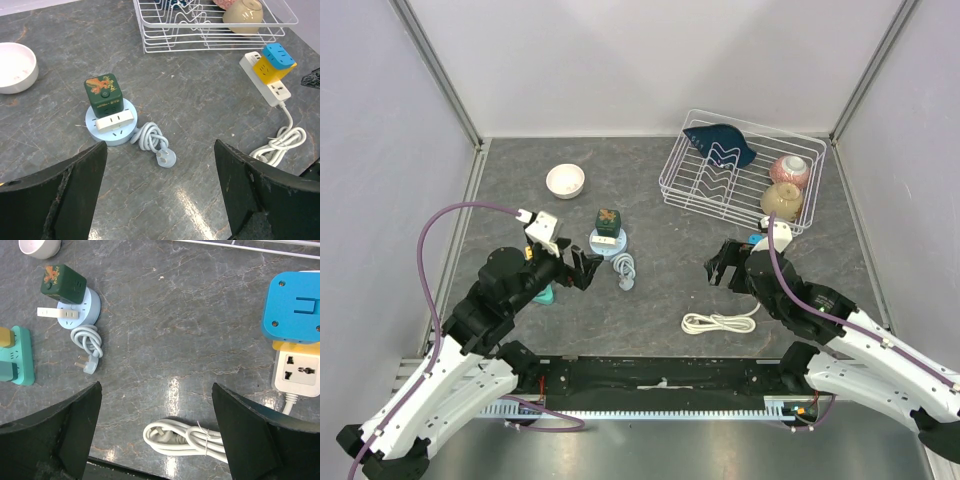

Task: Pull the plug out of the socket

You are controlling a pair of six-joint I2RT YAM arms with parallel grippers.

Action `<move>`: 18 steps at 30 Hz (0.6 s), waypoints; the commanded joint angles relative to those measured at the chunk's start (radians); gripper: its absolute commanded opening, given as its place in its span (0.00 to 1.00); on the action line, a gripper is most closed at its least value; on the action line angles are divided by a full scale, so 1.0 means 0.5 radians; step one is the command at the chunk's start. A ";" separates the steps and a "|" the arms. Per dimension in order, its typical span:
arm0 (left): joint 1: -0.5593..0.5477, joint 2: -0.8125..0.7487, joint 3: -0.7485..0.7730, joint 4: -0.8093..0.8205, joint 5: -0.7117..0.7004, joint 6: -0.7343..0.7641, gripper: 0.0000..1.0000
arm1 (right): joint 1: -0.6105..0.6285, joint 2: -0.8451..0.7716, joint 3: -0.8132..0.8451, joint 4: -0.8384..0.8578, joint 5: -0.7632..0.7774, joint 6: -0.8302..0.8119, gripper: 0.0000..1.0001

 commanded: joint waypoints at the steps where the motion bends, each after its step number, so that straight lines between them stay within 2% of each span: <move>1: 0.005 0.012 -0.008 0.031 -0.144 -0.040 0.94 | 0.009 0.000 0.086 0.091 -0.003 0.029 0.98; 8: 0.005 0.068 0.059 -0.110 -0.291 -0.171 0.95 | 0.009 0.016 0.099 0.106 -0.064 -0.019 0.98; 10: 0.008 0.068 0.081 -0.257 -0.361 -0.281 0.95 | 0.009 0.019 0.102 0.106 -0.064 -0.050 0.98; 13: 0.008 0.092 0.142 -0.508 -0.597 -0.423 0.95 | 0.006 0.010 0.129 0.109 -0.080 -0.093 0.98; 18: 0.008 0.175 0.308 -0.953 -1.174 -0.714 0.95 | 0.009 -0.045 0.178 0.228 -0.230 -0.234 0.98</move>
